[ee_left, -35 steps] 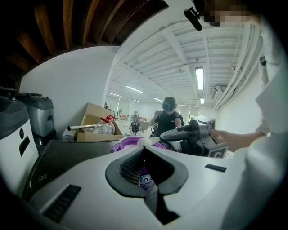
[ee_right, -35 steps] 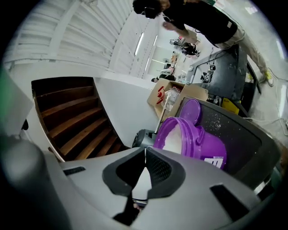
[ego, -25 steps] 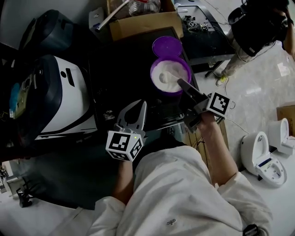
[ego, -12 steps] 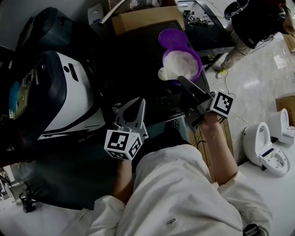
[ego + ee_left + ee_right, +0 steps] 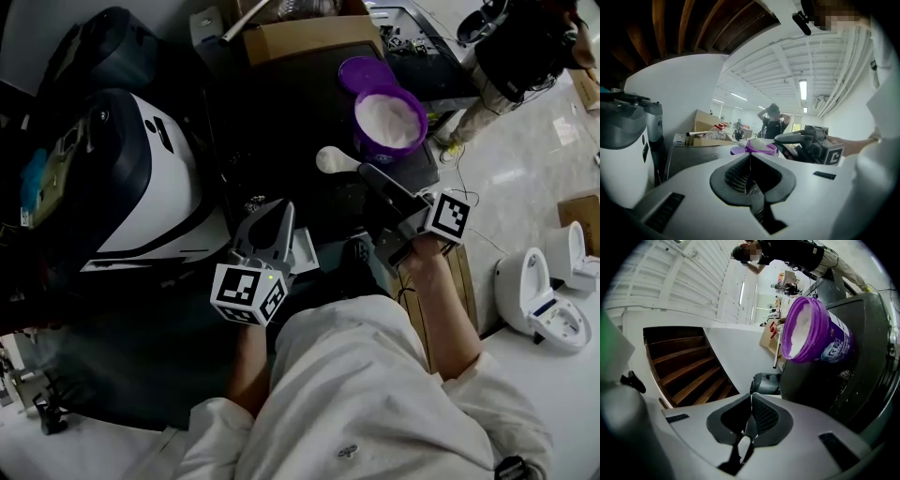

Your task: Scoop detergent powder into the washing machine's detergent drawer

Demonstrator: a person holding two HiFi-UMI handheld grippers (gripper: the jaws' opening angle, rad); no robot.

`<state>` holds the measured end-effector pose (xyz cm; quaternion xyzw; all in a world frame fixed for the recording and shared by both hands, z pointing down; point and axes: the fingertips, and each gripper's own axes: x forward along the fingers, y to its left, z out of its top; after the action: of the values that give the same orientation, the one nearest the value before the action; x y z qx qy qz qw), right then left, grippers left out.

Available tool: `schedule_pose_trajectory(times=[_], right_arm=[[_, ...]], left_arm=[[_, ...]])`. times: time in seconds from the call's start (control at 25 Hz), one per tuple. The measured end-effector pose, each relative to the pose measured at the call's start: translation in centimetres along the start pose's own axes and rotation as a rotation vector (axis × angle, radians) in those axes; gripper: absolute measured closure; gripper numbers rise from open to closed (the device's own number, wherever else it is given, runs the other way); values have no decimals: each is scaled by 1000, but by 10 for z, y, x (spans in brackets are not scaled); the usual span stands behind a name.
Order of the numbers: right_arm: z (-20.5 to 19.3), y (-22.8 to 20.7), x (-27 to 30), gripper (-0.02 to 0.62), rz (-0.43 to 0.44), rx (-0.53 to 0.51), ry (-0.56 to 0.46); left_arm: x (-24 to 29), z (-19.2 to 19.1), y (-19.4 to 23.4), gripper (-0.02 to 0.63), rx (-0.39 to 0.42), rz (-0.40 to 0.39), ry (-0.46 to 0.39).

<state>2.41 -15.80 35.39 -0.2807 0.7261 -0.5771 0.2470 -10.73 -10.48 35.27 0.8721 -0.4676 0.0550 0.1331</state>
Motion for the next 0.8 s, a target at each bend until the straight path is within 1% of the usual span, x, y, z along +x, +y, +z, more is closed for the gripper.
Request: schedule_pose_trajectory(times=[0.4, 0.8], right_arm=[[-53, 5, -2, 581, -8, -1, 26], [-97, 3, -14, 581, -24, 2, 25]], left_arm=[[-46, -10, 14, 588, -9, 15, -12], [-85, -24, 17, 588, -13, 9, -8]])
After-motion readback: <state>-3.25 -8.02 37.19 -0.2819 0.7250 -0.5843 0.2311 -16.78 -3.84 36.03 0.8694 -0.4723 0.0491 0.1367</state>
